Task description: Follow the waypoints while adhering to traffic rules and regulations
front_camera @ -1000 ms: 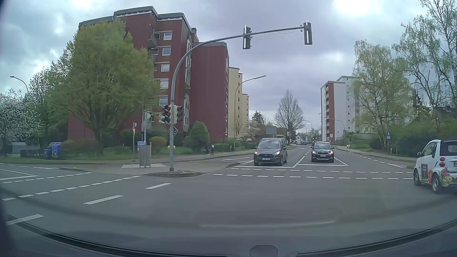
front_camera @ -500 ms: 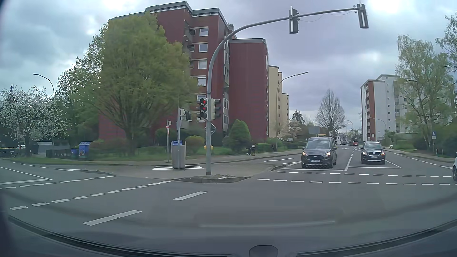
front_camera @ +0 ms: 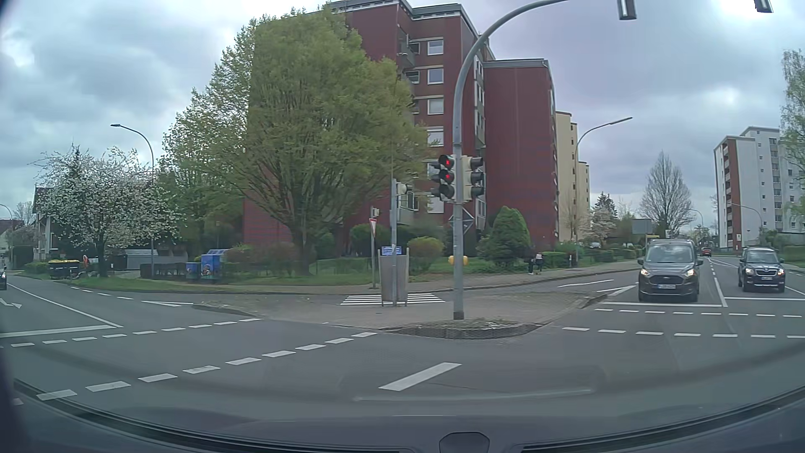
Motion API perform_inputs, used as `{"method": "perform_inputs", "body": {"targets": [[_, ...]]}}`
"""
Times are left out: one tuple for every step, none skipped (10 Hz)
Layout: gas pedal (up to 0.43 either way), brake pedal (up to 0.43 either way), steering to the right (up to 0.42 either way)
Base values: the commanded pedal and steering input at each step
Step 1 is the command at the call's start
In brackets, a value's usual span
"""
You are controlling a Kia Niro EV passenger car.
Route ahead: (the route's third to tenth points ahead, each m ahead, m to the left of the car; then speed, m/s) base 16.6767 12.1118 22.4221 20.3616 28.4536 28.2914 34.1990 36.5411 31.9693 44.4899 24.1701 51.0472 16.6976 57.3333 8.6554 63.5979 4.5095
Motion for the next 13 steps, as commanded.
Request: {"method": "perform_inputs", "body": {"targets": [[0.138, 0.000, -0.314], [0.130, 0.000, -0.303], [0.130, 0.000, -0.299], [0.130, 0.006, -0.299], [0.130, 0.000, -0.299], [0.130, 0.000, -0.299], [0.130, 0.000, -0.300], [0.130, 0.000, -0.300], [0.130, 0.000, -0.300], [0.130, 0.000, -0.300], [0.130, 0.000, -0.301], [0.130, 0.000, -0.305], [0.130, 0.000, -0.307]]}}
